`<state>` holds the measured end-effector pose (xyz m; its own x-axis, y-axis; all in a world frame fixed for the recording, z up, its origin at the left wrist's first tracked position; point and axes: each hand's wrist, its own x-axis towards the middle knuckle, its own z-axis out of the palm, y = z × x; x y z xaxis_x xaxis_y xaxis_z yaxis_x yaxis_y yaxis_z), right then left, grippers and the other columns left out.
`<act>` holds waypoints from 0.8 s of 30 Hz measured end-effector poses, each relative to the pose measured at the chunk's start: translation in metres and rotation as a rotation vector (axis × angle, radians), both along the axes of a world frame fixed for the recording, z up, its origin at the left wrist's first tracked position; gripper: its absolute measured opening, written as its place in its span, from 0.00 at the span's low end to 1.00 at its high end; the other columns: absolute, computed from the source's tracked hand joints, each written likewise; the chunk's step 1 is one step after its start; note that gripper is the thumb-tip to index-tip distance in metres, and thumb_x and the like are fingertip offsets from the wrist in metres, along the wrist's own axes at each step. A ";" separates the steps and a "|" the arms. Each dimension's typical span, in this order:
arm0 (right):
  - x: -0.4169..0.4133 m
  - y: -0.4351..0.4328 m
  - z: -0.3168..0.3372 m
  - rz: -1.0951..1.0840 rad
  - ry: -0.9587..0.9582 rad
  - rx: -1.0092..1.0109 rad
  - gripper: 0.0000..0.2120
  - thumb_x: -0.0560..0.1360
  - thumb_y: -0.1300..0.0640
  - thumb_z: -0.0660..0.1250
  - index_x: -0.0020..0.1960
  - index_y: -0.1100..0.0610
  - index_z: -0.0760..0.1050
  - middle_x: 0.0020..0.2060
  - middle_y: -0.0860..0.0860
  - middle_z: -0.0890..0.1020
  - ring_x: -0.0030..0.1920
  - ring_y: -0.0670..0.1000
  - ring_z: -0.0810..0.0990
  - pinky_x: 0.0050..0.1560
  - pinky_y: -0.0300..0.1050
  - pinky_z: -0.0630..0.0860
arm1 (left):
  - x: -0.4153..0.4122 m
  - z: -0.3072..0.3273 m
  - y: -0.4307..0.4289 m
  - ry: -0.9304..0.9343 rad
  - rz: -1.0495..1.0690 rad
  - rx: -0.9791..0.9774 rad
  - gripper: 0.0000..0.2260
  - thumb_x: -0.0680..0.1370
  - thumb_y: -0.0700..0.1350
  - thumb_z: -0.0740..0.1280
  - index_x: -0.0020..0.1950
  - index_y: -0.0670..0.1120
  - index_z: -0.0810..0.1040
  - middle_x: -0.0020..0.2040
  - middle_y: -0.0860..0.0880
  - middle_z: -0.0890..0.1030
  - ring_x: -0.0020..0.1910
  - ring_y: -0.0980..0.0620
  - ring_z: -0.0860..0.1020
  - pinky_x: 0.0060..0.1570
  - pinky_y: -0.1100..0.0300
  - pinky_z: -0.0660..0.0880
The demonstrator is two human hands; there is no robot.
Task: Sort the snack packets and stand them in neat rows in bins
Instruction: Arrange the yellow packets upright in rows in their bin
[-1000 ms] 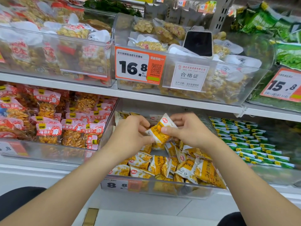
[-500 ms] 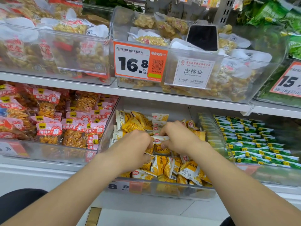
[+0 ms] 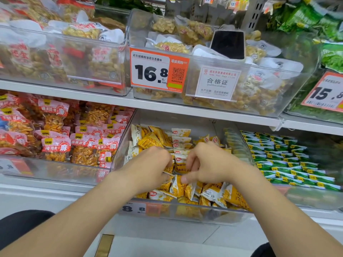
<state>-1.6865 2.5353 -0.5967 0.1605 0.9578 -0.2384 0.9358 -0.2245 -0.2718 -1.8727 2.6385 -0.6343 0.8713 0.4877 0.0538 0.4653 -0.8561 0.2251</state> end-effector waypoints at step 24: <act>0.018 -0.029 0.026 -0.163 0.913 0.187 0.26 0.72 0.71 0.78 0.66 0.55 0.77 0.54 0.61 0.86 0.48 0.67 0.88 0.44 0.54 0.84 | 0.000 0.032 -0.014 -0.576 0.196 -1.022 0.18 0.72 0.40 0.82 0.51 0.43 0.73 0.56 0.37 0.82 0.46 0.38 0.87 0.40 0.46 0.85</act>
